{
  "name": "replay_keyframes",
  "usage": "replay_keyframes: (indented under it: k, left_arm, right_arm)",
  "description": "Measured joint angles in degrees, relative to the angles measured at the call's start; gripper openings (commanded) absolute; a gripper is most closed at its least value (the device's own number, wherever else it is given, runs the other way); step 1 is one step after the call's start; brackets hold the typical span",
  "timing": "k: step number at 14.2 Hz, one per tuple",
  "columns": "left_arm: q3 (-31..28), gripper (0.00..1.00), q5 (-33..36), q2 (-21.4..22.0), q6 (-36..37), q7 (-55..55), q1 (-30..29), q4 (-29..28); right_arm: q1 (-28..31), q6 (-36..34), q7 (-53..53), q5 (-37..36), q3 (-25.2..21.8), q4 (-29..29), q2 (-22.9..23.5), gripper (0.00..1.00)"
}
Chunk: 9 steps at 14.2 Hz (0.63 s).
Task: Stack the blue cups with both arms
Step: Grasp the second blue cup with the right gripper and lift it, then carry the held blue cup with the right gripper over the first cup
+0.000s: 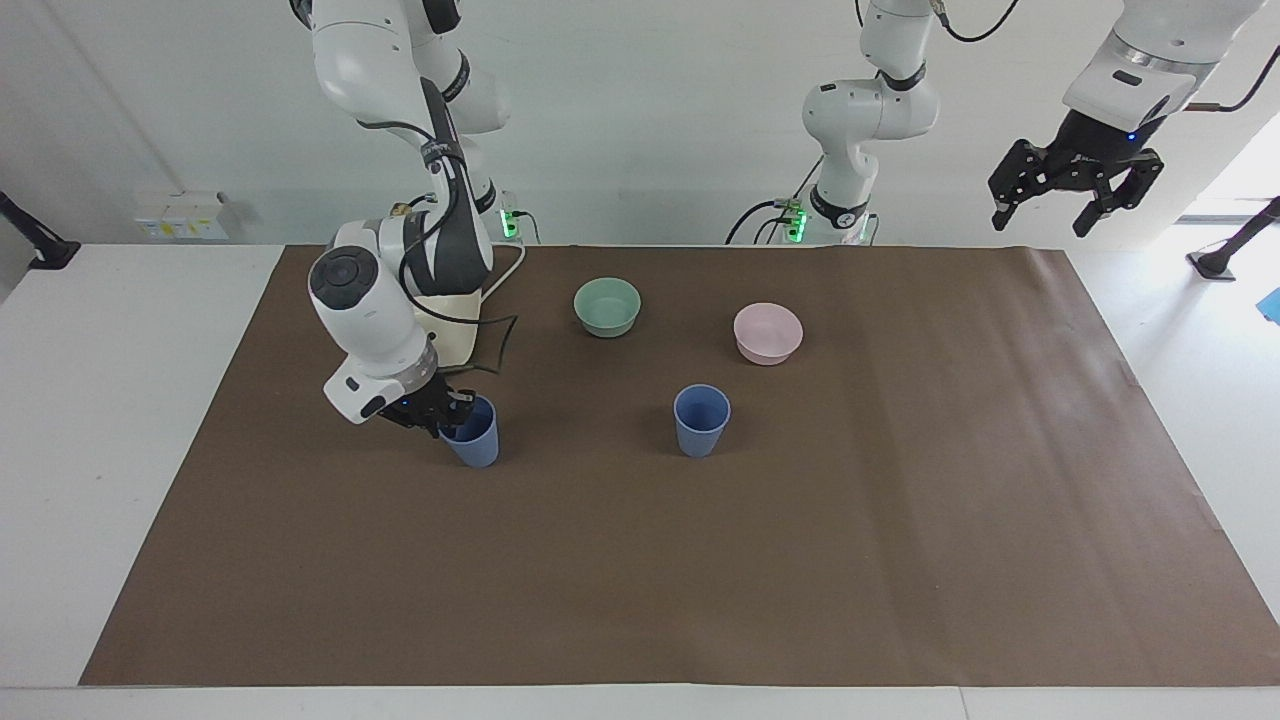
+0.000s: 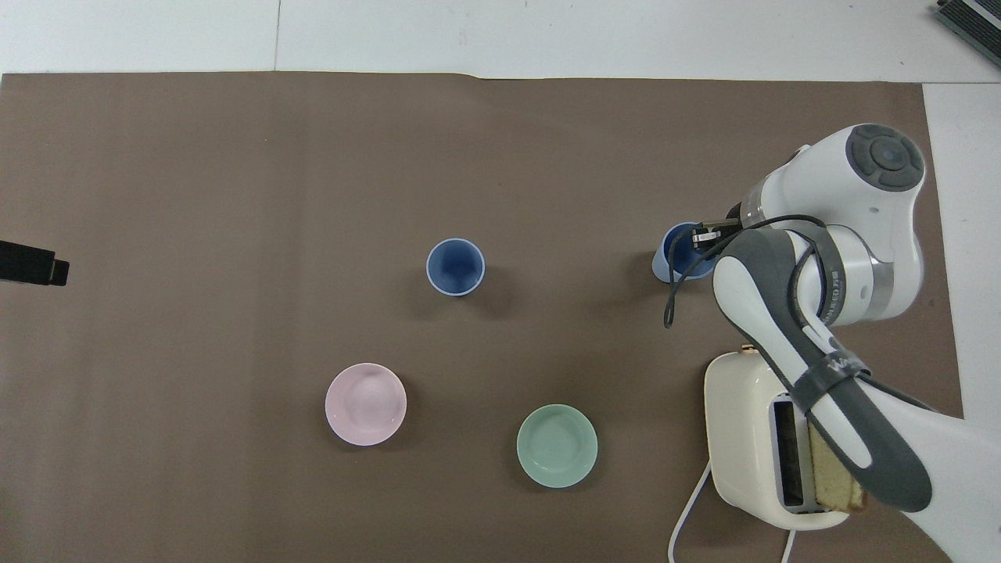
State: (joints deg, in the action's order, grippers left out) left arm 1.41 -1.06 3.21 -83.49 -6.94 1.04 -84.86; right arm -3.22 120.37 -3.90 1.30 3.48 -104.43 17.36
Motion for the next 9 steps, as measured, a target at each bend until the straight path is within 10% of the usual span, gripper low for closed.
replay_keyframes:
  k: [9]
  left_arm:
    - [0.02,1.0,-0.06,0.03,-0.07,0.0,0.0,-1.02]
  right_arm:
    - [-5.36,-9.8,-2.83,4.14,0.14,12.25,-0.85,0.0]
